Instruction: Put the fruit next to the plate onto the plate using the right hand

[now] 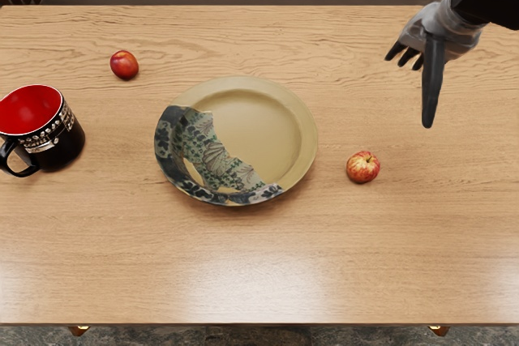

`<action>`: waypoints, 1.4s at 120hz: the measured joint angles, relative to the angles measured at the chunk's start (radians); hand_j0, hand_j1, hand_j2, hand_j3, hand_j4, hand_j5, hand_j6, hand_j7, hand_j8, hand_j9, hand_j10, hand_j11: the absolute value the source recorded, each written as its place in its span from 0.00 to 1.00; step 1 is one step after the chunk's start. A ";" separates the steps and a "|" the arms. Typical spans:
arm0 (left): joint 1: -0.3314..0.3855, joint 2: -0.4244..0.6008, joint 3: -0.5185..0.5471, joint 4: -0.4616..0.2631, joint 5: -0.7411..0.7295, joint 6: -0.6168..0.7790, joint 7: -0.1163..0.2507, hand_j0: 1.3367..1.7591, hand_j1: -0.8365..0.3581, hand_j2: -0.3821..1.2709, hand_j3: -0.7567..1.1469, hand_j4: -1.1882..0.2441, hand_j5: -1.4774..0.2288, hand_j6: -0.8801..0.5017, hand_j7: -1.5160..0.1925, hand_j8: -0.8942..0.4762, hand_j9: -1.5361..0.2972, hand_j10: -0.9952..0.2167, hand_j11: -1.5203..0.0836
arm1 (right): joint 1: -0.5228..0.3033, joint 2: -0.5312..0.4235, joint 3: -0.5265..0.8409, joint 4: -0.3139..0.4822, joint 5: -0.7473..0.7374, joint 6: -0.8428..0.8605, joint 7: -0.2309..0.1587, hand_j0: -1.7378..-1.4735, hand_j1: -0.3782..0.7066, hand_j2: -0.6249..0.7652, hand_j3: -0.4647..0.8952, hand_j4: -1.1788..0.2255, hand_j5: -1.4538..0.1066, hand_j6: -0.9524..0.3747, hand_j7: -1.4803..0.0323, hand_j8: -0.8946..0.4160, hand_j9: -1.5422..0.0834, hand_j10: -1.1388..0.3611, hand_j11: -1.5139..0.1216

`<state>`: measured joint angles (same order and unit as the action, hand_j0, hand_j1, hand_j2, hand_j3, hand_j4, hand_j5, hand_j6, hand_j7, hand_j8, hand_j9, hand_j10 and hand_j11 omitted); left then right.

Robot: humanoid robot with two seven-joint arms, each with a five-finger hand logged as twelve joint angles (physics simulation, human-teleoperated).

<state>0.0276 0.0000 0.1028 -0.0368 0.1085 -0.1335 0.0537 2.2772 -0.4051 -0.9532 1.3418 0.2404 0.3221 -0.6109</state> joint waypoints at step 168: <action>0.000 0.000 0.000 0.000 0.000 0.000 0.000 0.76 0.99 0.23 0.40 0.83 0.87 0.64 0.89 0.65 0.84 0.82 0.95 | -0.399 0.216 0.157 0.247 -0.104 -0.932 0.000 0.30 0.21 0.43 0.34 0.72 0.80 0.60 0.84 0.56 0.82 0.65 0.80</action>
<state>0.0276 0.0000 0.1027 -0.0368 0.1086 -0.1335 0.0537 1.8777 -0.1894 -0.7965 1.5884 0.1367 -0.6103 -0.6109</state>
